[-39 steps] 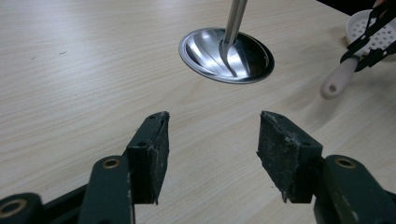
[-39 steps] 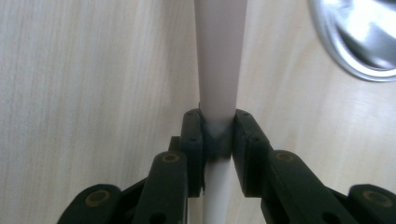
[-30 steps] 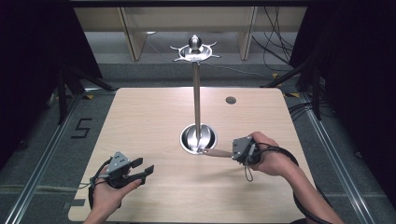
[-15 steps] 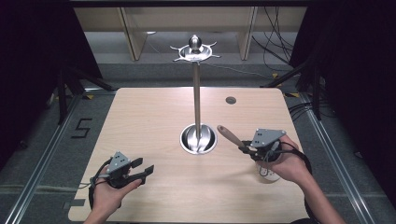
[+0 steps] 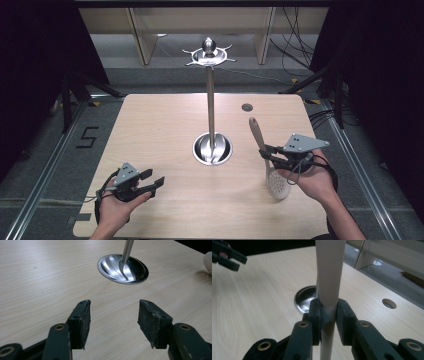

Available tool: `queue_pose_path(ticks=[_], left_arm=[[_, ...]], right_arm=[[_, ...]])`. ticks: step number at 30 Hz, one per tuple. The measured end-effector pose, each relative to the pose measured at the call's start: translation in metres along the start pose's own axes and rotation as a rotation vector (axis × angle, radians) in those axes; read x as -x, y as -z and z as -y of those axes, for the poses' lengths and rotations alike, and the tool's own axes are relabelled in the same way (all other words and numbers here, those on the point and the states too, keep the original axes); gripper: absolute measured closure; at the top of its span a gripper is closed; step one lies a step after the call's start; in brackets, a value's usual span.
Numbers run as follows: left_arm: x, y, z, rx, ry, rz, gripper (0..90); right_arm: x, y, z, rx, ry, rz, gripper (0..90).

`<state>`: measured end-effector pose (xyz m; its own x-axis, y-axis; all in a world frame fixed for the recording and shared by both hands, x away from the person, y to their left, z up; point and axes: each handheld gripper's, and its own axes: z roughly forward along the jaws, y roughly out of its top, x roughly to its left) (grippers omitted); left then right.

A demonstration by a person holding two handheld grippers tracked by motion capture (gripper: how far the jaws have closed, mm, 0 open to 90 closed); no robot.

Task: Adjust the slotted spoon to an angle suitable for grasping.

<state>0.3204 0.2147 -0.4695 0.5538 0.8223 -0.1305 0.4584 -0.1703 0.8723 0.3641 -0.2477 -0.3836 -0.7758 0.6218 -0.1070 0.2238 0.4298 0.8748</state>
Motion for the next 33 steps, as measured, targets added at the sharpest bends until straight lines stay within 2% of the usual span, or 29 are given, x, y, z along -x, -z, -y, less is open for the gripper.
queue_pose_path(ticks=[1,3,4,5,6,7,10,12,14,15,16,17,18,19,20,21,22,24,26,27,28,29,30,31,32,33], left_arm=[[0.000,0.000,0.000,-0.001,0.000,-0.001,42.6],[0.000,0.000,0.000,-0.001,0.000,-0.001,42.6],[0.000,0.000,0.000,0.000,0.007,0.000,42.6],[0.000,0.000,0.000,0.001,0.005,0.002,42.6],[0.000,0.000,0.000,0.001,0.010,0.001,42.6],[0.000,-0.001,0.000,0.000,0.008,0.001,42.6],[0.000,-0.001,0.000,0.001,0.003,0.002,42.6],[0.000,-0.001,0.000,0.003,0.002,0.002,42.6],[0.001,-0.001,-0.001,0.006,0.001,0.003,42.7],[0.001,-0.001,-0.001,0.005,-0.005,0.001,42.7],[0.001,-0.001,-0.001,0.007,0.003,0.004,42.7],[0.001,-0.001,-0.001,0.000,-0.002,-0.002,42.7],[0.001,-0.001,-0.001,-0.001,0.002,-0.009,42.7],[0.001,-0.002,-0.001,0.005,0.004,-0.003,42.7],[0.001,-0.002,-0.001,0.004,0.010,0.002,42.7],[0.001,-0.003,-0.001,0.006,0.008,0.001,42.7],[0.001,-0.003,-0.002,0.008,0.002,-0.003,42.7],[0.001,-0.004,-0.002,0.005,0.003,-0.003,42.7],[0.002,-0.005,-0.002,0.008,0.016,0.002,42.7],[0.001,-0.006,-0.003,0.010,0.002,0.009,42.7],[0.002,-0.006,-0.003,0.013,0.002,0.011,42.8],[0.002,-0.007,-0.003,0.017,0.003,0.007,42.8],[0.003,-0.006,-0.003,0.014,0.008,-0.001,42.9],[0.003,-0.007,-0.003,0.024,0.016,0.007,42.9],[0.002,-0.007,-0.003,0.028,-0.003,0.009,42.9],[0.002,-0.006,-0.003,0.030,0.000,0.005,42.9]], right_arm=[[-0.002,0.000,0.001,0.031,-0.032,0.019,76.3],[-0.001,0.003,0.002,0.043,-0.024,0.020,76.3],[-0.003,0.004,0.002,0.052,-0.049,0.027,76.2],[-0.002,0.005,0.003,0.068,-0.045,0.032,76.3],[-0.004,0.005,0.004,0.089,-0.064,0.044,76.3],[-0.006,0.007,0.004,0.088,-0.084,0.046,76.3],[-0.006,0.008,0.004,0.118,-0.080,0.050,76.2],[-0.010,0.010,0.005,0.146,-0.134,0.053,76.2],[-0.010,0.011,0.005,0.169,-0.139,0.061,76.2],[-0.012,0.012,0.005,0.178,-0.169,0.064,76.2],[-0.014,0.012,0.006,0.196,-0.180,0.069,76.2],[-0.013,0.012,0.006,0.204,-0.168,0.066,76.2],[-0.016,0.012,0.006,0.206,-0.187,0.062,76.2],[-0.016,0.012,0.007,0.215,-0.167,0.082,76.2],[-0.018,0.012,0.007,0.212,-0.170,0.069,76.2],[-0.018,0.012,0.007,0.216,-0.154,0.079,76.2],[-0.021,0.012,0.007,0.215,-0.193,0.072,76.2],[-0.021,0.012,0.006,0.229,-0.187,0.066,76.2],[-0.022,0.012,0.006,0.238,-0.185,0.083,76.2],[-0.023,0.013,0.005,0.237,-0.188,0.075,76.2],[-0.024,0.013,0.005,0.236,-0.189,0.088,76.2],[-0.024,0.013,0.004,0.250,-0.175,0.078,76.2],[-0.026,0.013,0.003,0.247,-0.190,0.087,76.2],[-0.027,0.013,0.002,0.245,-0.202,0.072,76.2],[-0.025,0.014,0.002,0.256,-0.164,0.102,76.2],[-0.026,0.012,0.001,0.264,-0.171,0.087,76.2]])
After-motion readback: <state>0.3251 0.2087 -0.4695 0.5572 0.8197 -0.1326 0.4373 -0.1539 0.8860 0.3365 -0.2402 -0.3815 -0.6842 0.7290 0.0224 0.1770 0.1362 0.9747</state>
